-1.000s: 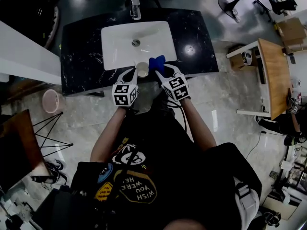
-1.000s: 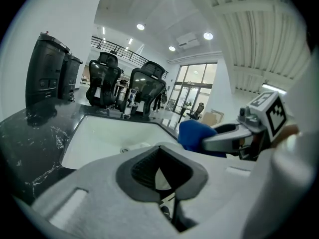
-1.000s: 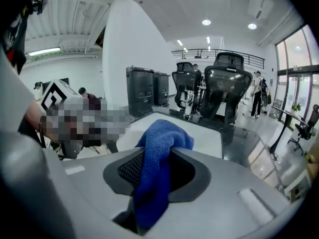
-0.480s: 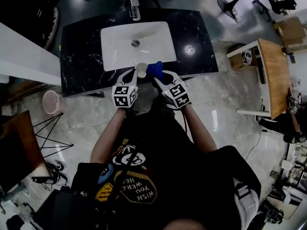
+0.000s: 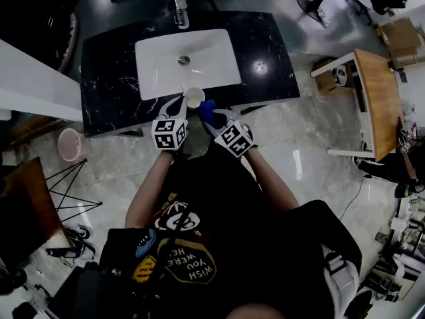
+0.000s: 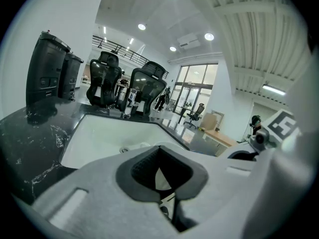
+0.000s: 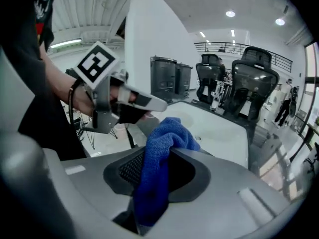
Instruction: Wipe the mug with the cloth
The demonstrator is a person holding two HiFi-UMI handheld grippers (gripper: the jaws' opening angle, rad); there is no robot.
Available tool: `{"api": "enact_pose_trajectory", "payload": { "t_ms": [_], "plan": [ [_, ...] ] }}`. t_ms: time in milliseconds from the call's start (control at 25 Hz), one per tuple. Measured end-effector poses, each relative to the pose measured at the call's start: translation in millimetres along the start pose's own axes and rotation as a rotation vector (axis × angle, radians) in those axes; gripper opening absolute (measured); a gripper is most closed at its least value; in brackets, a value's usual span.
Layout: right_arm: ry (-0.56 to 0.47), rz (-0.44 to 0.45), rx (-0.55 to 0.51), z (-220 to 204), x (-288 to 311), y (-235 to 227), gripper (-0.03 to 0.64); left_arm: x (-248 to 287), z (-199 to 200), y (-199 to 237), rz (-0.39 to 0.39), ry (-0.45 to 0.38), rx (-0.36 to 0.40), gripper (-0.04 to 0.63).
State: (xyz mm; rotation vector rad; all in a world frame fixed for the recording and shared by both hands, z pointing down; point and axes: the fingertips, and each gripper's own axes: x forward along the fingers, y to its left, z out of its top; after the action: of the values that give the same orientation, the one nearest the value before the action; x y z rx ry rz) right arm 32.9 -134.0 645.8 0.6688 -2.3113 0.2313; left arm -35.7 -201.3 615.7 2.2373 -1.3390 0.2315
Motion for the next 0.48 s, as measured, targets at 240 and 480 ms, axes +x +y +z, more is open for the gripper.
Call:
{"api": "enact_pose_trajectory", "payload": {
  "t_ms": [240, 480],
  "plan": [
    [-0.099, -0.169, 0.119, 26.7, -24.3, -66.2, 0.109, -0.1, -0.8, -0.2, -0.004, 0.001, 0.005, 0.003],
    [0.012, -0.145, 0.085, 14.9, -8.6, -64.4, 0.109, -1.5, -0.8, -2.2, -0.002, -0.001, -0.004, 0.003]
  ]
}}
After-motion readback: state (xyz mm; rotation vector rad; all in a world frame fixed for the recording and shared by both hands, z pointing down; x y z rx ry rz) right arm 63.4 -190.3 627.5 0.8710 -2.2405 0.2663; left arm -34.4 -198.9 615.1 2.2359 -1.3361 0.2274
